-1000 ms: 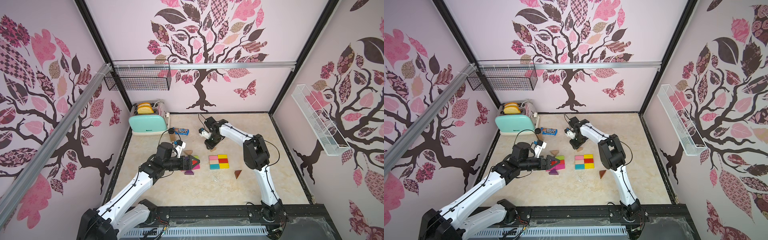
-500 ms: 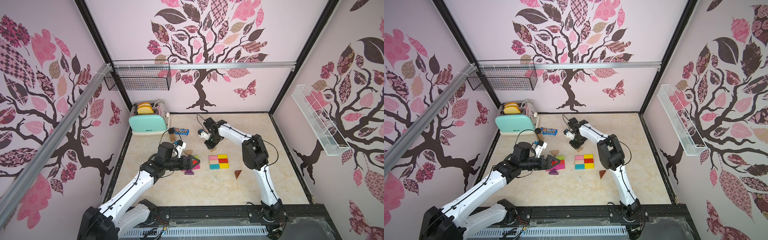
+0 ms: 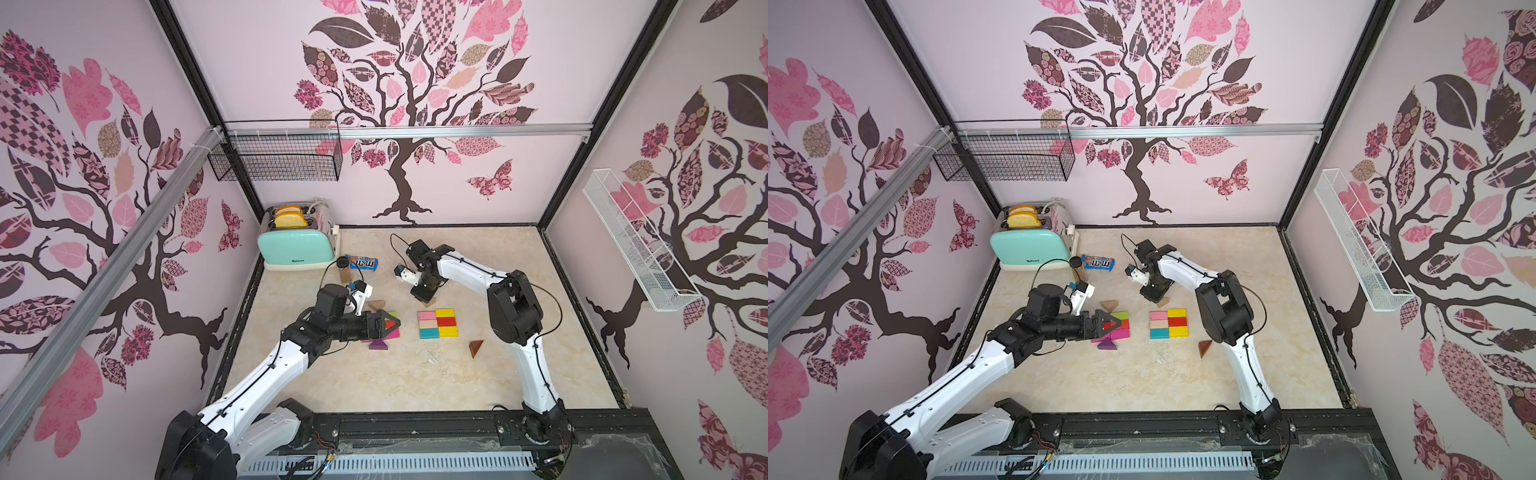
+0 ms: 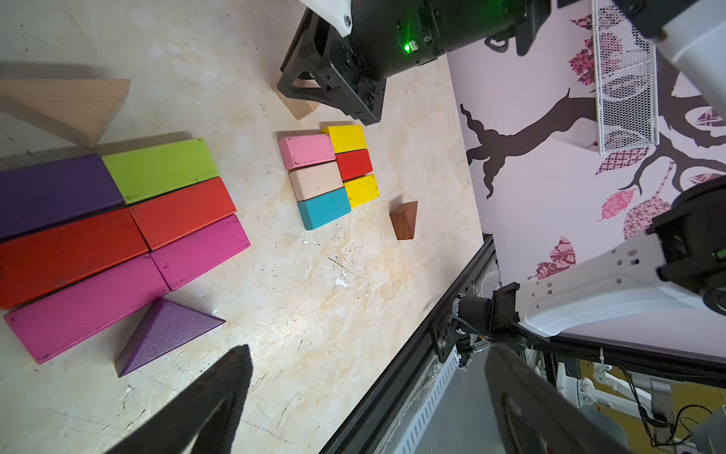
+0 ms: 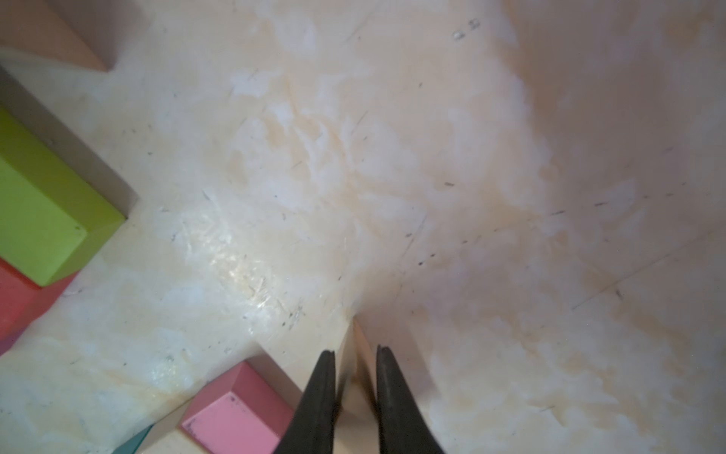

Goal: Assemble a piece of candy with building blocks
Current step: Assemble the building block at the center of the board.

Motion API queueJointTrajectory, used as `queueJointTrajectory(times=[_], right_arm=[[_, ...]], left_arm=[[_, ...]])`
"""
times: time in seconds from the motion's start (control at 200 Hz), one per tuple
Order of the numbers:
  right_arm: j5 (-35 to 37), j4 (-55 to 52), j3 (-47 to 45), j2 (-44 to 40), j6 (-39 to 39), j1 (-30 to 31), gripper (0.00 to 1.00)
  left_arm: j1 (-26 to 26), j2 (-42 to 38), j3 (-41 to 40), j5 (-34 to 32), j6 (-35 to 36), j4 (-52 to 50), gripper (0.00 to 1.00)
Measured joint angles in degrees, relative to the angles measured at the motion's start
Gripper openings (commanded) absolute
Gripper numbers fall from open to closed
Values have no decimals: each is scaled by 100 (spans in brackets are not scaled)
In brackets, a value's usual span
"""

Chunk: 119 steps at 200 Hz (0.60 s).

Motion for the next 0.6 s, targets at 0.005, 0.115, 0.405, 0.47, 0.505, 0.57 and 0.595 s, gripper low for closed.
queueJointTrajectory(times=[0.005,0.115,0.405,0.47,0.505,0.57,0.595], right_arm=[[-2,2,-4,-2,-4,0,20],[7,83,-162,-98,-133,0,20],[55,181,-289,-168,-374,0,21],[68,227,-345,-201,-415,0,21],[72,247,-374,-219,-437,0,21],[76,271,-431,-251,-474,0,20],[81,269,-442,-258,-481,0,21]], left_arm=[[0,2,0,0,0,0,97],[0,37,0,17,-4,15,97],[0,39,0,28,-20,28,97],[0,39,0,31,-22,31,97],[0,39,0,33,-24,31,97],[0,39,0,33,-31,31,97],[0,39,0,33,-33,33,97]])
